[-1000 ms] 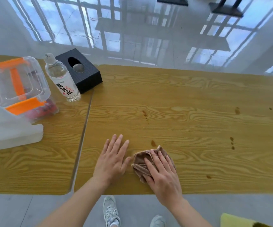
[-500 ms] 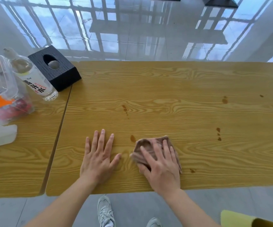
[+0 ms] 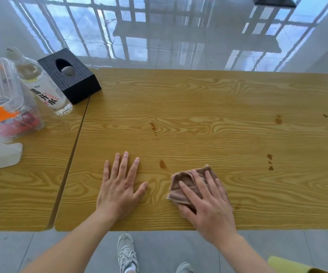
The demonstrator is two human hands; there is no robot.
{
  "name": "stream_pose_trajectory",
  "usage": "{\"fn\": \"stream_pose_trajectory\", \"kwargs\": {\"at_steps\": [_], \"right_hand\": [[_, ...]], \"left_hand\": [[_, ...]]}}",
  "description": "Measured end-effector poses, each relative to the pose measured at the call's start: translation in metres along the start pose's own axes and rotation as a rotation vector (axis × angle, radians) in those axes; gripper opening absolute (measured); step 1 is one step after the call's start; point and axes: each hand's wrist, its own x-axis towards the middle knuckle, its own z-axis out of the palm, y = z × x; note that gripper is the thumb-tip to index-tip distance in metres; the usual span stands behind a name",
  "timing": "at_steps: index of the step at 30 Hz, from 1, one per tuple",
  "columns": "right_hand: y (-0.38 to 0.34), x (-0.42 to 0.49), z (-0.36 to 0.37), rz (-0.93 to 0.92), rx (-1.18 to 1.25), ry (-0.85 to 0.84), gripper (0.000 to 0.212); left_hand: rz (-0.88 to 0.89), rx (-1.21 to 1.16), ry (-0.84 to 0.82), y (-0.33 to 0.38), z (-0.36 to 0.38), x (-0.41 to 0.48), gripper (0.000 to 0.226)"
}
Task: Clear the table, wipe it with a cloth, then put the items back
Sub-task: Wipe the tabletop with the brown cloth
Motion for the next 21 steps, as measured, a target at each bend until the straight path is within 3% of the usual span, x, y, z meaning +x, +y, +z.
{"fn": "stream_pose_trajectory", "kwargs": {"at_steps": [5, 6, 8, 11, 14, 17, 21], "right_hand": [[0.002, 0.024, 0.001, 0.39, -0.001, 0.006, 0.064], [-0.017, 0.033, 0.002, 0.381, 0.015, 0.002, 0.064], [-0.048, 0.037, 0.007, 0.153, 0.017, -0.011, 0.061], [-0.037, 0.03, 0.007, -0.121, 0.007, -0.046, 0.059], [-0.008, 0.066, 0.0, 0.068, -0.022, -0.06, 0.063], [-0.026, 0.101, -0.004, 0.277, 0.036, -0.121, 0.065], [-0.038, 0.053, 0.0, -0.109, 0.015, -0.092, 0.059]], "left_hand": [[-0.009, -0.004, -0.009, 0.001, -0.001, 0.001, 0.082], [-0.01, 0.0, -0.01, 0.001, -0.001, 0.001, 0.083], [-0.012, 0.003, -0.017, 0.001, -0.002, 0.0, 0.082], [-0.008, -0.01, -0.019, 0.001, -0.003, 0.0, 0.081], [-0.016, -0.029, -0.009, 0.001, -0.003, -0.001, 0.08], [-0.024, -0.069, 0.006, 0.0, -0.006, -0.003, 0.075], [-0.099, -0.117, 0.041, 0.001, -0.008, -0.004, 0.063]]}}
